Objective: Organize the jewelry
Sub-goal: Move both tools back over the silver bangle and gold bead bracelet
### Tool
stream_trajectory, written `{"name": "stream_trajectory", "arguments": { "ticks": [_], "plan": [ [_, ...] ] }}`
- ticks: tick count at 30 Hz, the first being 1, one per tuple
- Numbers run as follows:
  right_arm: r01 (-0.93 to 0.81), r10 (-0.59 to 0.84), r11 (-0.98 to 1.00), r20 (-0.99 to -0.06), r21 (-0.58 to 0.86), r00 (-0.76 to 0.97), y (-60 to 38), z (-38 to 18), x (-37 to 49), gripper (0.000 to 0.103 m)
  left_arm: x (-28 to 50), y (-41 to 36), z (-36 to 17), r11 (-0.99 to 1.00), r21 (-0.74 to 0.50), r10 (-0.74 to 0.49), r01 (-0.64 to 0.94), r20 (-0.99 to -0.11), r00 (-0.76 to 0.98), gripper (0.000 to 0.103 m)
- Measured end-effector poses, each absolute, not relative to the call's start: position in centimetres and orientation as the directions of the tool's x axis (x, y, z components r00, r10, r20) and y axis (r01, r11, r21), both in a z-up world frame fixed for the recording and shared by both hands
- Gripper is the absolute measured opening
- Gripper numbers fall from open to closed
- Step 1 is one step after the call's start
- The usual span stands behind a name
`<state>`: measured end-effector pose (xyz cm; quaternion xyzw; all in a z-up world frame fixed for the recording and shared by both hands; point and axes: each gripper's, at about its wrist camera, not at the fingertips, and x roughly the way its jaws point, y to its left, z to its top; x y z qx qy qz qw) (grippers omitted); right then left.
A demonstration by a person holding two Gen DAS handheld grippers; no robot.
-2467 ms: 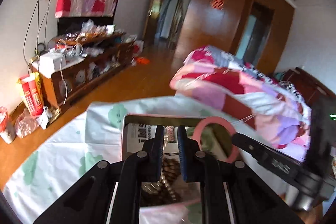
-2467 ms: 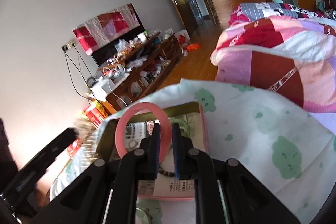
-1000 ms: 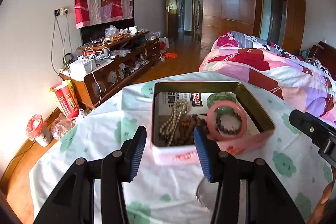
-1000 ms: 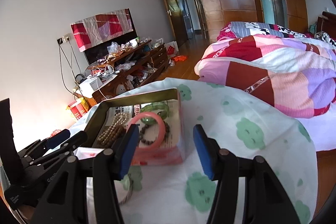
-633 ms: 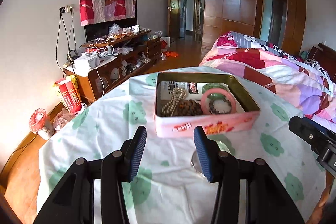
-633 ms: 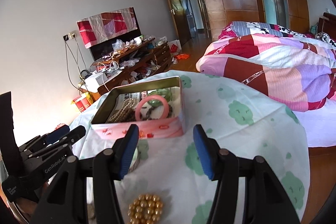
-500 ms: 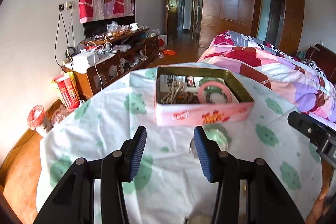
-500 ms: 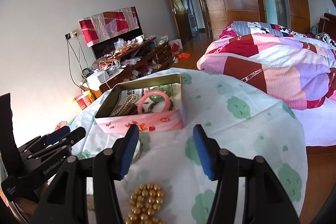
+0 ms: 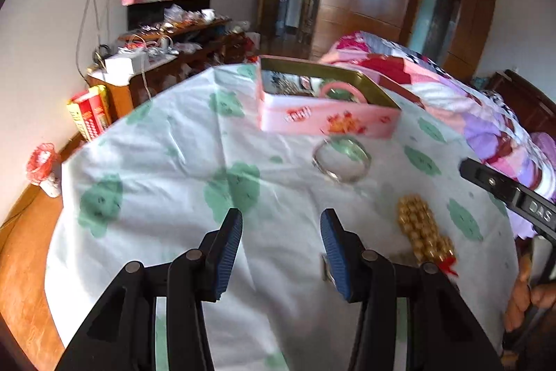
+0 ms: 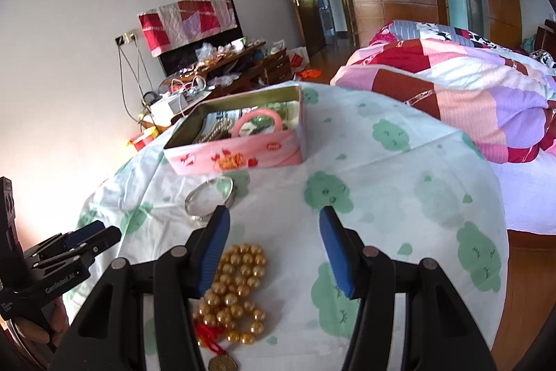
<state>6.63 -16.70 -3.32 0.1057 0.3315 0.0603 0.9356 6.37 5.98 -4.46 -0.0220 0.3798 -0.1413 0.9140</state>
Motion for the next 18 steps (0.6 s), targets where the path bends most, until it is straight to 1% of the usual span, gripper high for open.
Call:
{"name": "stream_trajectory", "arguments": {
  "ticks": [3,9,13,17,18],
  "plan": [
    [-0.043,0.185,0.970,-0.616,0.237,0.765,-16.9,-3.6,6.3,0.057,5.6,5.6,-4.4,0.946,-0.171,-0.314,0.275,-0.689,0.653,0.048],
    [-0.039,0.200,0.966,-0.638,0.257,0.744,-17.3,-4.1,6.2,0.057,4.7,4.5,-4.3,0.927,-0.176,-0.357,0.332,-0.691,0.629,0.048],
    [-0.108,0.268,0.955,-0.647,0.277,0.714,-16.9,-4.1,5.2,0.057,4.4,4.3,-4.4,0.927,-0.158,-0.348,0.339,-0.696,0.628,0.048],
    [-0.193,0.332,0.942,-0.660,0.276,0.674,-15.1,-4.2,3.6,0.056,4.7,4.9,-4.7,0.936,-0.174,-0.336,0.307,-0.706,0.623,0.048],
    [-0.220,0.347,0.937,-0.667,0.270,0.659,-14.4,-4.3,3.2,0.054,4.8,5.2,-4.7,0.937,-0.179,-0.334,0.299,-0.706,0.624,0.048]
  ]
}}
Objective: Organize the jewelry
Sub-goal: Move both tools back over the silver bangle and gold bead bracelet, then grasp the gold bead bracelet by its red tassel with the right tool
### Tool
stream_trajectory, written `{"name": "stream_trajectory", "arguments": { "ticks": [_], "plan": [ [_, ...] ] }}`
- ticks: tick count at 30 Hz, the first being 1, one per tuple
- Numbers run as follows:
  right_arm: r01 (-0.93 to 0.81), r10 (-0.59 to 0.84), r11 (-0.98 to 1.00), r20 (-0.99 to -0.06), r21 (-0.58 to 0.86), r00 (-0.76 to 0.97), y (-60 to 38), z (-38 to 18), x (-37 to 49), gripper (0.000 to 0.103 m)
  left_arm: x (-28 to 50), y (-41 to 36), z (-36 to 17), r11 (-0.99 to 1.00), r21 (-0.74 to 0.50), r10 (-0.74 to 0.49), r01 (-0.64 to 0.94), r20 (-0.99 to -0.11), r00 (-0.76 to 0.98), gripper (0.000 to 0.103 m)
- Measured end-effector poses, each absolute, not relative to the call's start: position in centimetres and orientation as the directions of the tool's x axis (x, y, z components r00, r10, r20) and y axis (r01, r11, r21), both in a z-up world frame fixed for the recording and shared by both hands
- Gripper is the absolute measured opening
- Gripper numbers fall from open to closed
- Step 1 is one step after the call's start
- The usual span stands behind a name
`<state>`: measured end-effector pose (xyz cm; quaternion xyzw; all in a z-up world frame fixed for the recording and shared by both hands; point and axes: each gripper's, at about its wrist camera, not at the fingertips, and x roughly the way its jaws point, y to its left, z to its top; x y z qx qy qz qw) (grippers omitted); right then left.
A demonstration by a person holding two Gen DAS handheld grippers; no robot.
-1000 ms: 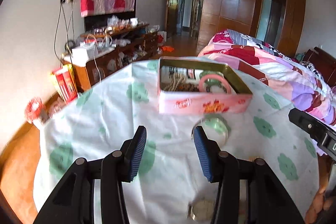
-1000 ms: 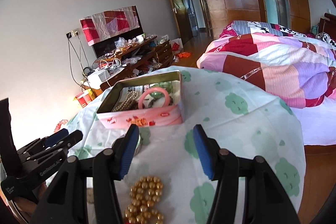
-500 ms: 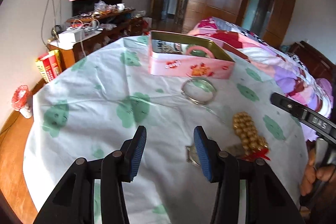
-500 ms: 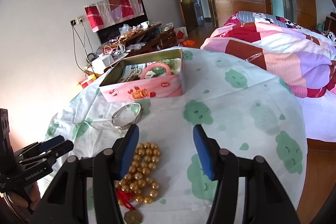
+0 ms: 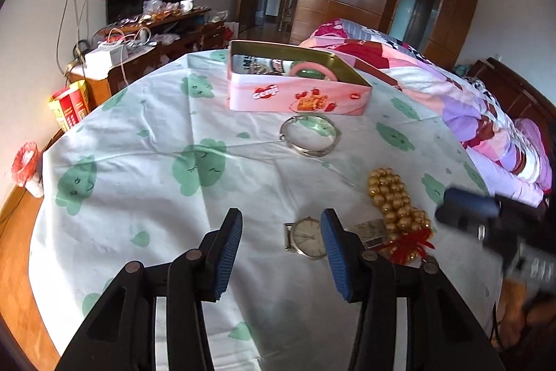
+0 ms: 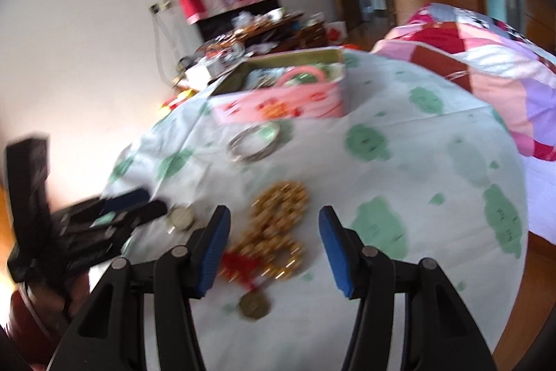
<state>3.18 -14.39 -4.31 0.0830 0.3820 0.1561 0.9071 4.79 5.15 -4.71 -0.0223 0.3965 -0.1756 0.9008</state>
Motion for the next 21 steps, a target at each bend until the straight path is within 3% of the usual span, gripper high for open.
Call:
{"name": "stream_trajectory", "arguments": {
  "ticks": [3,11,14,15,21],
  "plan": [
    [-0.299,0.383,0.922,-0.684,0.244,0.622,-12.3,-4.6,2.4,0.039,4.7,5.7,-4.3,0.941,-0.185,-0.328,0.283,-0.698,0.637,0.048],
    [-0.334,0.343,0.928,-0.735,0.167,0.585,-10.0,-6.8,2.6,0.033,4.4,6.6,-3.7,0.942,-0.199,-0.330,0.269,-0.682,0.653,0.048],
    [-0.330,0.309,0.936,-0.741,0.125,0.596,-10.0,-6.9,2.6,0.013,4.5,6.7,-3.8,0.942,-0.204,-0.331,0.265,-0.683,0.651,0.048],
    [-0.326,0.308,0.937,-0.744,0.127,0.593,-10.2,-6.8,2.7,0.011,4.5,6.8,-3.8,0.942,-0.206,-0.332,0.264,-0.683,0.650,0.048],
    [-0.309,0.342,0.934,-0.710,0.181,0.615,-11.7,-5.3,2.7,0.007,4.5,7.2,-3.8,0.943,-0.215,-0.331,0.254,-0.682,0.652,0.048]
  ]
}}
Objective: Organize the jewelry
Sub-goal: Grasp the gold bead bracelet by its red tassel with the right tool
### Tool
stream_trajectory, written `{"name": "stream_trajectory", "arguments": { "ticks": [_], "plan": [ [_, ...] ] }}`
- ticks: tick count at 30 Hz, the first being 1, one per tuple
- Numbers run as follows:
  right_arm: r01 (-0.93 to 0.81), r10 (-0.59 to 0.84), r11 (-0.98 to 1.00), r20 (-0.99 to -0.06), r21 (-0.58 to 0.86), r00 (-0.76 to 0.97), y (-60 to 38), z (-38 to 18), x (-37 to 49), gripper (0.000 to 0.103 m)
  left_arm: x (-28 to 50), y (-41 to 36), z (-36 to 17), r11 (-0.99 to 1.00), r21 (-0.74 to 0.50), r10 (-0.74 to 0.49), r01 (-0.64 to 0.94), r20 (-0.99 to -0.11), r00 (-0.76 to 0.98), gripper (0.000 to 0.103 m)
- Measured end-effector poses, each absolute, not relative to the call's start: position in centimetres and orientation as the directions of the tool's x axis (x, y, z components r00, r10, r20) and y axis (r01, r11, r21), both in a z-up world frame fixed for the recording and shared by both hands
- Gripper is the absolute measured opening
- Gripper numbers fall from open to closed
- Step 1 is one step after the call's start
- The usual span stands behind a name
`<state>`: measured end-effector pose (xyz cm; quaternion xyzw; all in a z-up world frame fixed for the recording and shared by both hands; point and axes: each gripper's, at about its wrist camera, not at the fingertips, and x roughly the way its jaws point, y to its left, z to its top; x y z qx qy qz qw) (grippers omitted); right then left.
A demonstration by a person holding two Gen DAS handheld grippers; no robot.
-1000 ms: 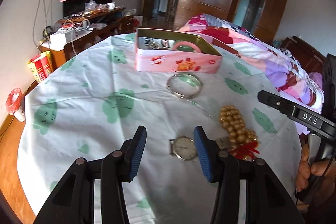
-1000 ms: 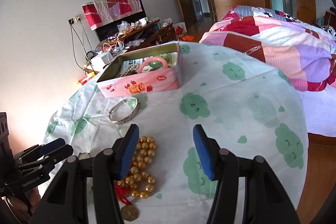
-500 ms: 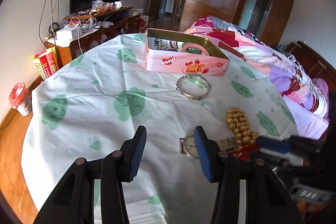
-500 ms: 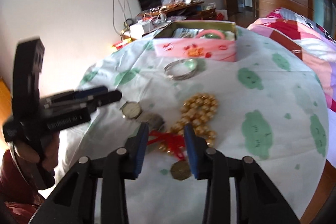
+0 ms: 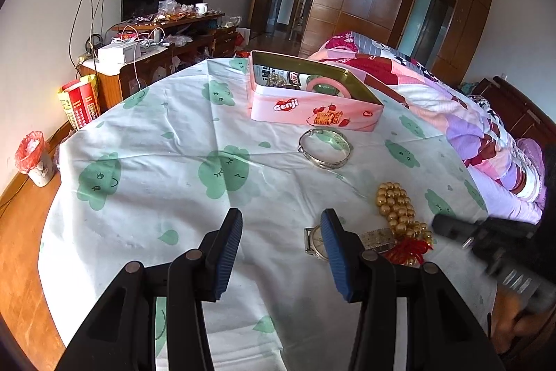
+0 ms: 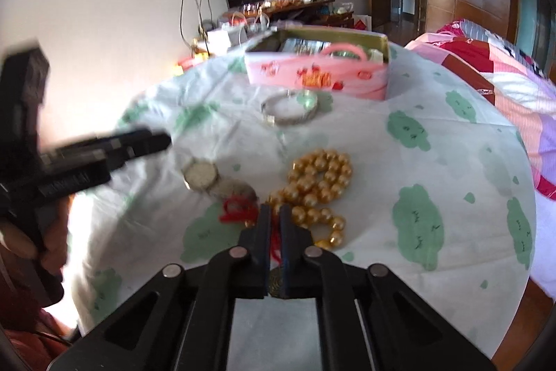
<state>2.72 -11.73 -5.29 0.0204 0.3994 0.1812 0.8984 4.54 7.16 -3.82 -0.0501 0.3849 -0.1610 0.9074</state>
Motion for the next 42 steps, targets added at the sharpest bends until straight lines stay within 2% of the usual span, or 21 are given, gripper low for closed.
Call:
{"name": "stream_trajectory", "arguments": {
  "ticks": [4,9,11,18,19,20,21,23,25,27,28,31,33,36,42],
  "plan": [
    [-0.265,0.354,0.935,-0.652,0.235,0.670,-14.0,-2.8,3.2,0.007,4.7,7.2,-4.0,0.941,-0.227,-0.337,0.251,-0.685,0.646,0.048],
    [-0.314,0.434,0.901,-0.652,0.300,0.621,-14.2,-2.9,3.7,0.009,4.7,7.1,-4.0,0.944,-0.217,-0.329,0.249,-0.687,0.647,0.048],
    [-0.334,0.449,0.892,-0.671,0.304,0.589,-13.4,-3.8,3.6,0.011,4.7,7.1,-4.0,0.944,-0.216,-0.328,0.250,-0.688,0.647,0.048],
    [-0.354,0.373,0.914,-0.755,0.198,0.540,-10.6,-6.7,3.4,0.015,4.8,7.6,-3.9,0.950,-0.209,-0.310,0.230,-0.683,0.662,0.048],
    [-0.356,0.369,0.915,-0.754,0.191,0.543,-10.5,-6.7,3.3,0.018,4.8,7.7,-3.9,0.951,-0.210,-0.309,0.227,-0.683,0.662,0.048],
    [-0.355,0.365,0.916,-0.757,0.187,0.542,-10.5,-6.7,3.4,0.030,4.8,7.7,-3.9,0.951,-0.212,-0.309,0.226,-0.683,0.662,0.048],
    [-0.350,0.352,0.921,-0.760,0.174,0.547,-10.5,-6.7,3.4,0.047,4.8,7.8,-4.0,0.950,-0.215,-0.311,0.224,-0.683,0.661,0.048],
    [-0.349,0.334,0.925,-0.760,0.151,0.557,-10.5,-6.7,3.5,0.055,4.7,7.9,-4.0,0.950,-0.219,-0.314,0.224,-0.684,0.659,0.048],
    [-0.351,0.317,0.927,-0.778,0.133,0.542,-10.2,-7.2,4.0,0.054,4.7,7.9,-4.0,0.950,-0.218,-0.313,0.225,-0.684,0.659,0.048],
    [-0.342,0.302,0.932,-0.787,0.124,0.538,-10.1,-7.7,4.4,0.032,4.7,7.9,-4.0,0.949,-0.219,-0.314,0.225,-0.683,0.660,0.048],
    [-0.341,0.291,0.934,-0.786,0.109,0.545,-10.1,-7.7,4.4,0.026,4.7,8.0,-4.0,0.950,-0.219,-0.312,0.223,-0.684,0.660,0.048],
    [-0.334,0.275,0.938,-0.786,0.093,0.553,-10.2,-7.5,4.5,0.023,4.7,8.2,-4.0,0.950,-0.224,-0.311,0.216,-0.685,0.658,0.048],
    [-0.336,0.293,0.936,-0.771,0.110,0.565,-10.7,-6.6,4.2,0.010,4.7,8.3,-4.1,0.950,-0.227,-0.312,0.214,-0.686,0.657,0.048],
    [-0.326,0.386,0.917,-0.719,0.230,0.578,-12.4,-4.7,4.1,0.010,4.7,8.3,-4.1,0.948,-0.237,-0.319,0.214,-0.687,0.653,0.048],
    [-0.265,0.357,0.934,-0.657,0.239,0.664,-14.7,-2.2,4.4,0.010,4.7,7.7,-4.3,0.945,-0.225,-0.327,0.238,-0.692,0.643,0.048]
  ]
}}
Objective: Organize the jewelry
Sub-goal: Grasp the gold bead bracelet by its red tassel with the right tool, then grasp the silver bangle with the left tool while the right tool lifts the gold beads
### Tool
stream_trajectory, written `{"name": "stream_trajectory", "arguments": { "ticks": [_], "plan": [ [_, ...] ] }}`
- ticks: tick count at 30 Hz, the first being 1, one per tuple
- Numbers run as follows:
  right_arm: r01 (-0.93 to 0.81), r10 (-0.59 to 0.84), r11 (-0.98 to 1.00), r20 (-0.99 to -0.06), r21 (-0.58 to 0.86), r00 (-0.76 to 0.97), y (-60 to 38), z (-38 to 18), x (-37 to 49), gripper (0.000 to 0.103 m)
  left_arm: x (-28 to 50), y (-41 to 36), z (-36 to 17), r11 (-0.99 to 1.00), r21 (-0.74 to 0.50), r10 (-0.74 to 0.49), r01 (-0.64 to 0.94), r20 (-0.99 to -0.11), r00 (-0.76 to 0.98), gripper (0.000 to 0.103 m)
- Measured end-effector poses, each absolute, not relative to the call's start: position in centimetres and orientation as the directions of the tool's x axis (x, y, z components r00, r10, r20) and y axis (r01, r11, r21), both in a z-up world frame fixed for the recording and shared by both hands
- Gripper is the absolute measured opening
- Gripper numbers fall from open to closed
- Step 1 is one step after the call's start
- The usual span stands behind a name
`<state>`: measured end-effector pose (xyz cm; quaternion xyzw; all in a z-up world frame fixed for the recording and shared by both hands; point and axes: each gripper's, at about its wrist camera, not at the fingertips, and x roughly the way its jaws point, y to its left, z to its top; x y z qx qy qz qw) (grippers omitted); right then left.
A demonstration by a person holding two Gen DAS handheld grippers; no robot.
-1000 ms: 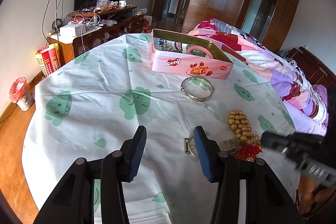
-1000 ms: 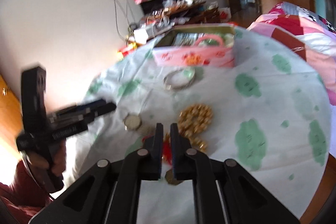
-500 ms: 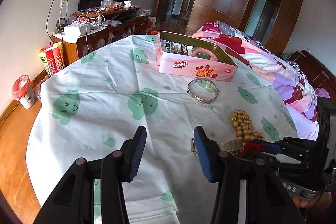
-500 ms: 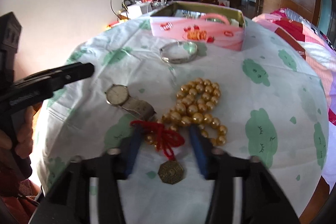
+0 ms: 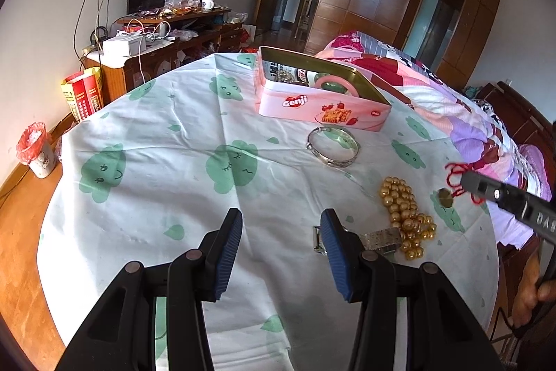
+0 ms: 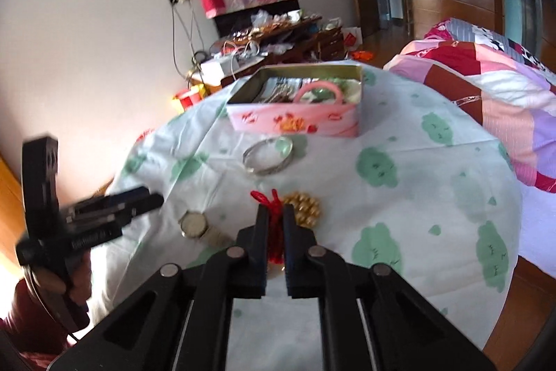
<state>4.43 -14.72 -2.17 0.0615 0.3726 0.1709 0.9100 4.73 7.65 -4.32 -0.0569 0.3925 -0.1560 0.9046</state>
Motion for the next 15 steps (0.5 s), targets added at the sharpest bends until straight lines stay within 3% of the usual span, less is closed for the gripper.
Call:
{"name": "stream_trajectory", "arguments": {
  "ticks": [9,15],
  "plan": [
    [-0.226,0.426,0.895,-0.594,0.384,0.682,-16.5,-1.6,7.7,0.010,7.9,4.7,-3.6,0.925,-0.189,-0.363,0.330,-0.697,0.619,0.048],
    [-0.221,0.423,0.894,-0.571,0.391,0.703,-16.4,-1.2,8.3,0.010,13.0,2.4,-3.5,0.922,-0.233,-0.378,0.310,-0.717,0.586,0.048]
  ]
}}
